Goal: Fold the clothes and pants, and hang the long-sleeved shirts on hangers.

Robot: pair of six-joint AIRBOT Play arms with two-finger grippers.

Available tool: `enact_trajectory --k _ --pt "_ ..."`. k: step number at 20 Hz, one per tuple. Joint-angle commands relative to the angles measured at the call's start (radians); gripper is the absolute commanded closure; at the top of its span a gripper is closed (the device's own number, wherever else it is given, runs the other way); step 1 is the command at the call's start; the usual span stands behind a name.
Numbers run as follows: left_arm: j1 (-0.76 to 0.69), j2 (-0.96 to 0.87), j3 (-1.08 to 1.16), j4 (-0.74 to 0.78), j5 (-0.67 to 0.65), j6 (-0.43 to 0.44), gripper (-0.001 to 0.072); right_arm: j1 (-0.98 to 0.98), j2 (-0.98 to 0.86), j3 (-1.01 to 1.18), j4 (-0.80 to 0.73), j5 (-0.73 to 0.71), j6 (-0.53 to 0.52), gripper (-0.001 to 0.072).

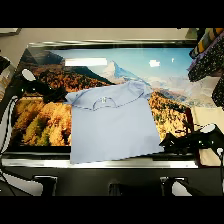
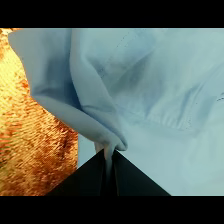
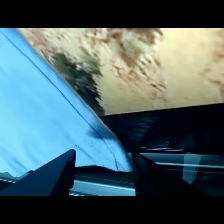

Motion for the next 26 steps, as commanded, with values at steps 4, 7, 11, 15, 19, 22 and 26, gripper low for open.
enact_trajectory --k 4,7,11,15,19,22,26 --pt "0.001 0.0 0.0 0.001 -0.002 0.001 0.0689 0.0 0.003 -0.05 0.127 -0.035 -0.071 0.0674" --pt "0.001 0.001 0.0 0.0 -0.004 0.002 0.069 0.0 0.022 0.027 0.214 -0.049 -0.056 0.0682" --pt "0.002 0.001 0.0 0.0 -0.045 0.019 0.069 0.0 -0.021 0.421 0.003 -0.121 0.2 0.0682" --pt "-0.006 0.0 -0.001 -0.004 -0.099 0.019 0.069 0.001 -0.257 0.889 -0.044 -0.095 0.329 0.0682" --pt "-0.029 -0.003 -0.001 -0.004 -0.122 0.018 0.0689 0.079 -0.481 1.135 -0.044 -0.072 0.415 0.0682" --pt "-0.032 -0.003 -0.001 -0.004 -0.122 0.015 0.069 0.147 -0.549 1.14 -0.044 -0.083 0.449 0.0652" --pt "-0.026 -0.003 0.0 -0.004 -0.133 0.015 0.0689 0.097 -0.499 1.14 -0.037 0.05 0.378 0.0353"
